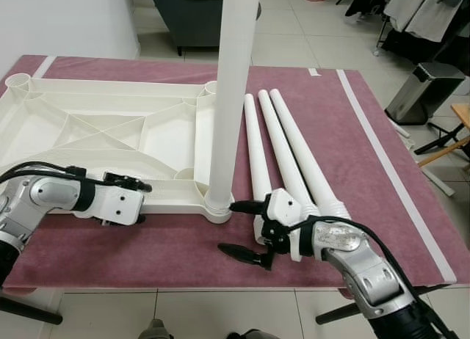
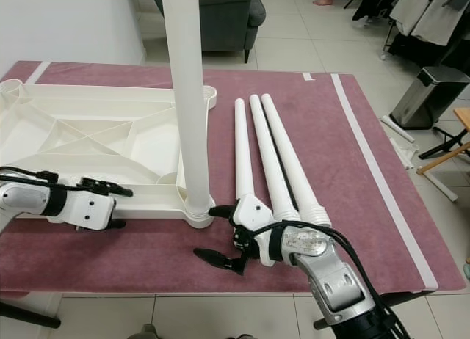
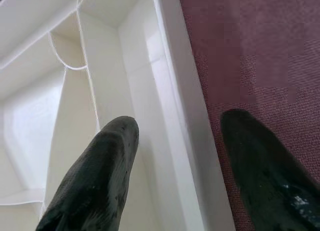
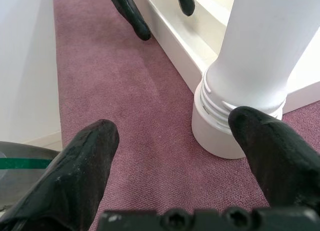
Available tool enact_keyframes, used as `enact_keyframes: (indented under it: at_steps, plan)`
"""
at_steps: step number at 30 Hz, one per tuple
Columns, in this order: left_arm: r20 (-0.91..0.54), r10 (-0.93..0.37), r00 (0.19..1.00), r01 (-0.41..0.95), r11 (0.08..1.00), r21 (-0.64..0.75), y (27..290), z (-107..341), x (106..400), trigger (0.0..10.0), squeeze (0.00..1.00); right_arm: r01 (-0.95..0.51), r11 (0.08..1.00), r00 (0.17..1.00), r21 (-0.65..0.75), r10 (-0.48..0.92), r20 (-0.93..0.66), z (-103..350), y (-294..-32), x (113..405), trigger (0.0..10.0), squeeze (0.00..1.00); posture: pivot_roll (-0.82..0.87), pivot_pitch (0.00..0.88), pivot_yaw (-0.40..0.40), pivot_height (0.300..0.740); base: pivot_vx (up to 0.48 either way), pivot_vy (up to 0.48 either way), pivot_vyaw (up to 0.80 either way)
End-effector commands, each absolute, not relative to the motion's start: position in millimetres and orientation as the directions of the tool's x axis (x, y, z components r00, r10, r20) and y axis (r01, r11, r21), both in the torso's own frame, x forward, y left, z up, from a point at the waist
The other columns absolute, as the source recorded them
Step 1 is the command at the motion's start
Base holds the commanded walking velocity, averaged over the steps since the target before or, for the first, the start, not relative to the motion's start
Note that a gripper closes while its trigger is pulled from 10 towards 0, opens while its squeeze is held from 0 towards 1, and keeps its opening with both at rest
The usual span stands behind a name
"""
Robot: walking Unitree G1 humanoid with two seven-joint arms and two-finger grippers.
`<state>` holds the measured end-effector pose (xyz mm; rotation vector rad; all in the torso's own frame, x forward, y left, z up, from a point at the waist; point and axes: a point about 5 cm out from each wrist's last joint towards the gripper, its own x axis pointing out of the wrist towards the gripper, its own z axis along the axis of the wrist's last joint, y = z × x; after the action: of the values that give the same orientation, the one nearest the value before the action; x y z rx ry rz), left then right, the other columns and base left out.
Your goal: Building children table
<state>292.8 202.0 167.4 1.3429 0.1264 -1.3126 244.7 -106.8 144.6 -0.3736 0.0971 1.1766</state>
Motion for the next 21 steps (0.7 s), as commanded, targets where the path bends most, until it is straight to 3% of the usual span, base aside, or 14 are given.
enact_keyframes:
  at_steps: [1,2,4,5,7,11,15,21]
  plan:
    - [-0.549,-0.668,0.502,0.628,-0.154,0.763,199,179,299,10.0,0.0,-0.911,0.332,0.392,-0.246,0.882,-0.261,146,-107,246,10.0,0.0,0.11,0.099,-0.018,0.74,0.0,0.0,0.0]
    - [-0.549,-0.668,0.502,0.628,-0.154,0.763,199,179,299,10.0,0.0,-0.911,0.332,0.392,-0.246,0.882,-0.261,146,-107,246,10.0,0.0,0.11,0.099,-0.018,0.74,0.0,0.0,0.0]
    - [-0.454,-0.738,0.499,0.65,-0.028,0.76,191,193,296,10.0,0.0,-0.893,0.376,0.43,-0.248,0.875,-0.224,149,-106,249,10.0,0.0,0.11,0.104,-0.013,0.74,0.0,0.0,0.0]
    - [-0.454,-0.738,0.499,0.65,-0.028,0.76,191,193,296,10.0,0.0,-0.893,0.376,0.43,-0.248,0.875,-0.224,149,-106,249,10.0,0.0,0.11,0.104,-0.013,0.74,0.0,0.0,0.0]
    - [-0.366,-0.795,0.484,0.691,0.09,0.718,187,202,289,10.0,0.0,-0.872,0.428,0.471,-0.238,0.867,-0.166,156,-105,252,10.0,0.0,0.11,0.107,-0.01,0.74,0.0,0.0,0.0]
    - [-0.296,-0.83,0.473,0.727,0.178,0.663,186,207,281,10.0,0.0,-0.851,0.481,0.509,-0.212,0.854,-0.105,163,-105,255,10.0,0.0,0.1,0.109,-0.008,0.74,0.0,0.0,0.0]
    - [-0.098,-0.796,0.598,0.701,0.46,0.545,187,207,277,10.0,0.0,-0.776,0.611,0.619,-0.155,0.785,-0.004,171,-109,260,10.0,0.0,0.11,0.111,-0.017,0.74,0.0,0.0,0.0]
    - [0.021,-0.664,0.747,0.613,0.701,0.364,181,194,275,10.0,0.0,-0.683,0.724,0.726,-0.098,0.688,0.02,163,-115,265,10.0,0.0,0.11,0.109,-0.022,0.74,0.0,0.0,0.0]
